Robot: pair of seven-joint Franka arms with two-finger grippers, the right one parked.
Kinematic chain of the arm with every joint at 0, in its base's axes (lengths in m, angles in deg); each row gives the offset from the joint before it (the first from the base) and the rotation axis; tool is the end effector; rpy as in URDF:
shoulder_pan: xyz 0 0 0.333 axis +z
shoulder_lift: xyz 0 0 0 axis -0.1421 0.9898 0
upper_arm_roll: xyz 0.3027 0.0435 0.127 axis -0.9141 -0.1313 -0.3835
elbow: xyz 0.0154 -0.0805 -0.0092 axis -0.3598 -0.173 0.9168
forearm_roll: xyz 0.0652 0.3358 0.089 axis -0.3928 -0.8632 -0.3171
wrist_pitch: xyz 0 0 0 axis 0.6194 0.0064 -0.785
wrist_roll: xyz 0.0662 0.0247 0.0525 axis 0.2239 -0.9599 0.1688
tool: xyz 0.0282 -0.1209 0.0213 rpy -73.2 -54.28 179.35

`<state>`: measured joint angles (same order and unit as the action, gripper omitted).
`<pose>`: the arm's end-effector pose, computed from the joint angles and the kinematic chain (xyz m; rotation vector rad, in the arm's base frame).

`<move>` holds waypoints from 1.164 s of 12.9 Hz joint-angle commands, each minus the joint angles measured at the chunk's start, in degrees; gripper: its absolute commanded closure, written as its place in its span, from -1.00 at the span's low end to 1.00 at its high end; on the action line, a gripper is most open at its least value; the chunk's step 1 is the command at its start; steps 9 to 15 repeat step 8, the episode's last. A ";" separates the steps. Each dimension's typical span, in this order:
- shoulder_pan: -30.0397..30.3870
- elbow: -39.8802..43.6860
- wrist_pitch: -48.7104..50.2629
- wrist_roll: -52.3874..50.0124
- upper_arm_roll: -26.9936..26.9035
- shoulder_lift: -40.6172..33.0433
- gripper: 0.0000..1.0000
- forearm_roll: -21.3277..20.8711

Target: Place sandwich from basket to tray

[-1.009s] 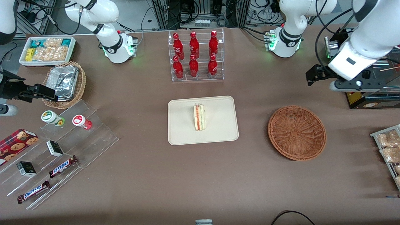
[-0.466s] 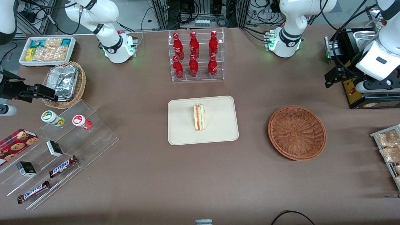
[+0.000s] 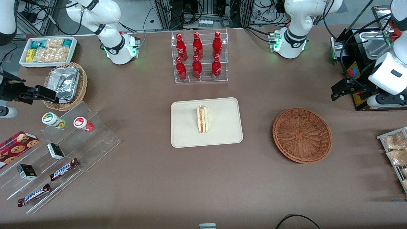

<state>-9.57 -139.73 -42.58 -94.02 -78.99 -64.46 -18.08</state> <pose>0.5275 -0.0525 0.6211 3.1162 0.0316 -0.0035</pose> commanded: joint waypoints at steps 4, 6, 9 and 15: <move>0.43 0.92 4.09 4.30 0.72 -1.14 -1.00 -4.29; 0.43 1.45 4.18 3.52 0.63 -0.96 -1.00 -3.61; 0.52 2.15 4.27 3.70 0.55 -0.96 -1.00 -1.85; 0.52 2.15 4.27 3.70 0.55 -0.96 -1.00 -1.85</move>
